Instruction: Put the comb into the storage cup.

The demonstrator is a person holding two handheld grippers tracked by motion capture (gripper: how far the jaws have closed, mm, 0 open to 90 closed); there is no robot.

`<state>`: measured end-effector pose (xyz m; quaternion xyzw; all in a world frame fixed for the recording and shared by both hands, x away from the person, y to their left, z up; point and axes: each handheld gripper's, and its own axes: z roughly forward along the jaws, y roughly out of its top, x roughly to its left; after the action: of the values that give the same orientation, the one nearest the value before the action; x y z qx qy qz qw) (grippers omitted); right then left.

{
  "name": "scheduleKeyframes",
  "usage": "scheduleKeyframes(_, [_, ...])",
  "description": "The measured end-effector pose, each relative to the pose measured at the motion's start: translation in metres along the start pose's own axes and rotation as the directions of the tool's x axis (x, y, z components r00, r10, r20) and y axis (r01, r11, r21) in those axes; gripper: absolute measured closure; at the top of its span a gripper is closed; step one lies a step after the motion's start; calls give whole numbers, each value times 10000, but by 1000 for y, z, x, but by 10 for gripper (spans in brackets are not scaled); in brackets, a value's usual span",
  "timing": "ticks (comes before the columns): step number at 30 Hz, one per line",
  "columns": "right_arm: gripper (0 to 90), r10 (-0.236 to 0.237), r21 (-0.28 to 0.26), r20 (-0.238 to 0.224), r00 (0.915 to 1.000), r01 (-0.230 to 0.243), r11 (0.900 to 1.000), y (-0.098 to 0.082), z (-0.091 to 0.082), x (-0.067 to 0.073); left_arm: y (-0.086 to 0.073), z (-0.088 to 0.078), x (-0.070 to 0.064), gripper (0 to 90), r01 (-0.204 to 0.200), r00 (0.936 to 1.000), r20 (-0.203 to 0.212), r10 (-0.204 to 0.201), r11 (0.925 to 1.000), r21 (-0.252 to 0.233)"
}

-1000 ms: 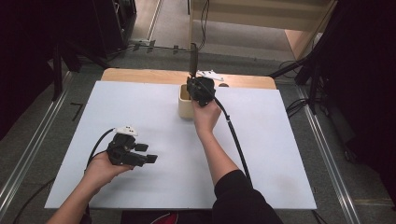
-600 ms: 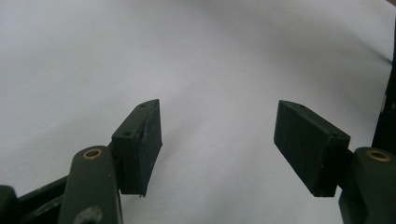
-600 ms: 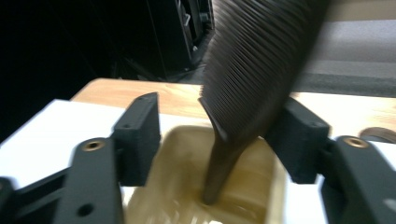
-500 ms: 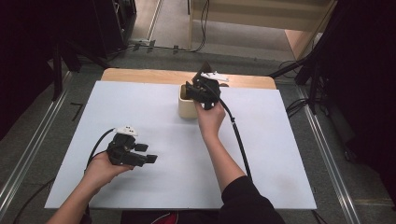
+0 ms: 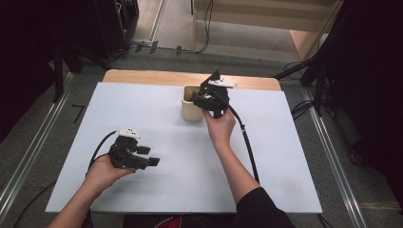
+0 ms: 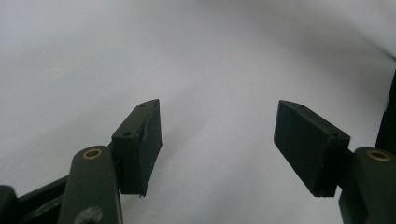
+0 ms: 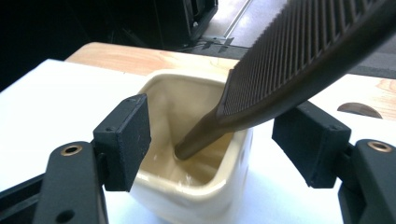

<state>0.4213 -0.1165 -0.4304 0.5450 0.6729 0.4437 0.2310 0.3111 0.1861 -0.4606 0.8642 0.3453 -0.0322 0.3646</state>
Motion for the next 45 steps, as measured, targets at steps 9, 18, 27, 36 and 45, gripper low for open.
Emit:
scheduleKeyframes(9, [274,-66,-10,-158,9999,66,10000,-11,-14,-2,0,0,0,336,15,10000,-34,-15,10000,-6])
scheduleKeyframes(18, [282,-186,-5,-458,9988,186,9998,-19,-30,-3,0,-1,0,336,5,10000,-57,-5,10000,-35])
scheduleKeyframes(27, [284,-231,36,-657,9976,234,9997,-27,-46,-9,0,-2,1,336,42,10000,-69,-43,10000,-70])
scheduleKeyframes(36, [293,-228,195,-975,9950,248,9995,-37,-62,-16,-1,-2,1,336,69,9999,-122,-70,9999,-83])
scheduleKeyframes(45, [253,-521,32,-1029,9933,527,9986,-50,-73,-23,-1,-3,2,336,63,9999,-147,-65,9999,-97])
